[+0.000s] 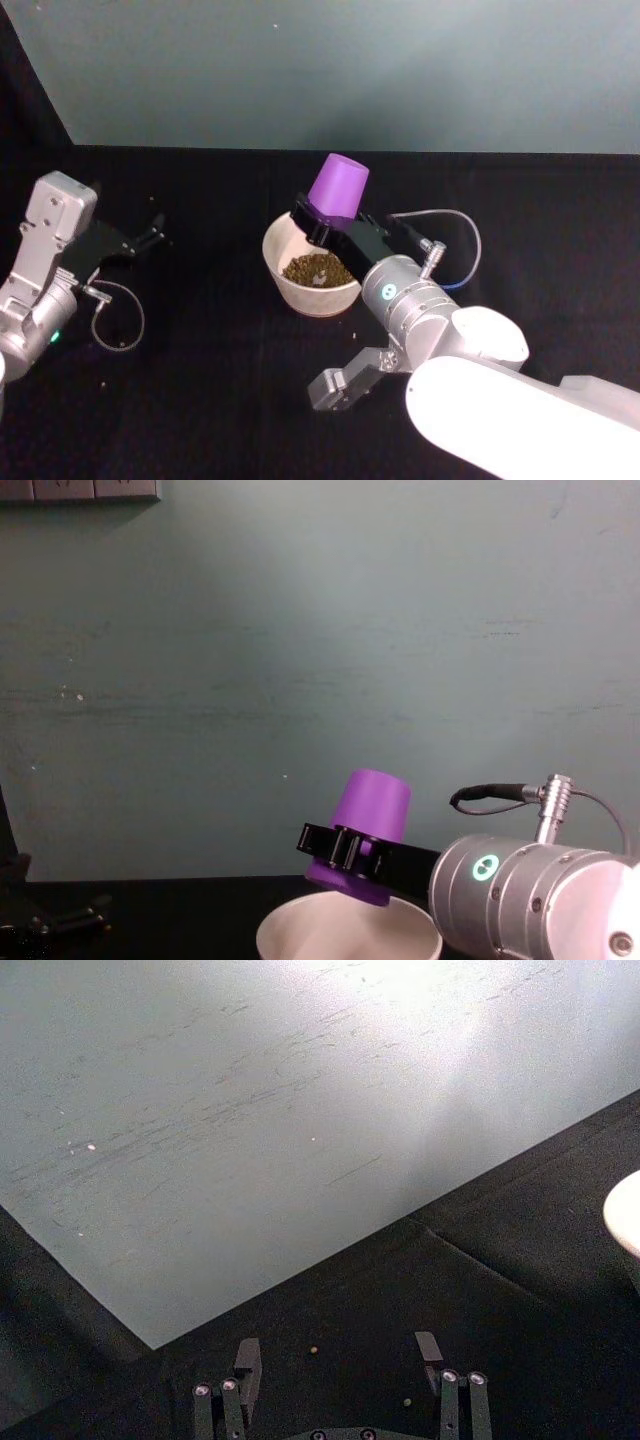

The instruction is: Pick up the cup and pour the mung beans from the cup into the bowl.

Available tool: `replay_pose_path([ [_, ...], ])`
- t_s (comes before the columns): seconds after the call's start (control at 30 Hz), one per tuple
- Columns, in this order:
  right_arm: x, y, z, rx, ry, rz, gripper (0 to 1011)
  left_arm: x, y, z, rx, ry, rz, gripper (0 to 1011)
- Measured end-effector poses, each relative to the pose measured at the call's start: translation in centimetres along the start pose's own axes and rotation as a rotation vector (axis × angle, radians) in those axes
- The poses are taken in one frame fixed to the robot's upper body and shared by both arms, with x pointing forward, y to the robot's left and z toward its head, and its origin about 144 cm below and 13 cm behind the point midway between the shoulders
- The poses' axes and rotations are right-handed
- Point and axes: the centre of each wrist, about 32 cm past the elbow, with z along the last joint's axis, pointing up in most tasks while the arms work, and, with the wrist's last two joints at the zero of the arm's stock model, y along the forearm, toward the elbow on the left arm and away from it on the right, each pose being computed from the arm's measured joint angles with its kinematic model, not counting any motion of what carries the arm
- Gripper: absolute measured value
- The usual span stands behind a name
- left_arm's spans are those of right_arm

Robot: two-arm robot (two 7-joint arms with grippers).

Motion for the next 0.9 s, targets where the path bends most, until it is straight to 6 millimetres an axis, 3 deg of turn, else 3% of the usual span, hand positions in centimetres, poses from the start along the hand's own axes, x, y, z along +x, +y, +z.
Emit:
replay_pose_path([
  [0.27,0.1,-0.1,-0.1,-0.014,0.024,-0.001,734,0.0,0.0,0.0,0.0,0.0,0.0,1000],
  [0.4,-0.4,-0.3,-0.5,-0.023,0.157,-0.015,735,0.0,0.0,0.0,0.0,0.0,0.0,1000],
  [0.5,-1.4,-0.4,-1.1,-0.035,0.384,-0.033,734,0.0,0.0,0.0,0.0,0.0,0.0,1000],
  [0.53,-1.4,-0.4,-1.1,-0.035,0.384,-0.033,734,0.0,0.0,0.0,0.0,0.0,0.0,1000],
  [0.9,-4.9,-1.2,-3.5,-0.117,1.014,-0.143,734,0.0,0.0,0.0,0.0,0.0,0.0,1000],
])
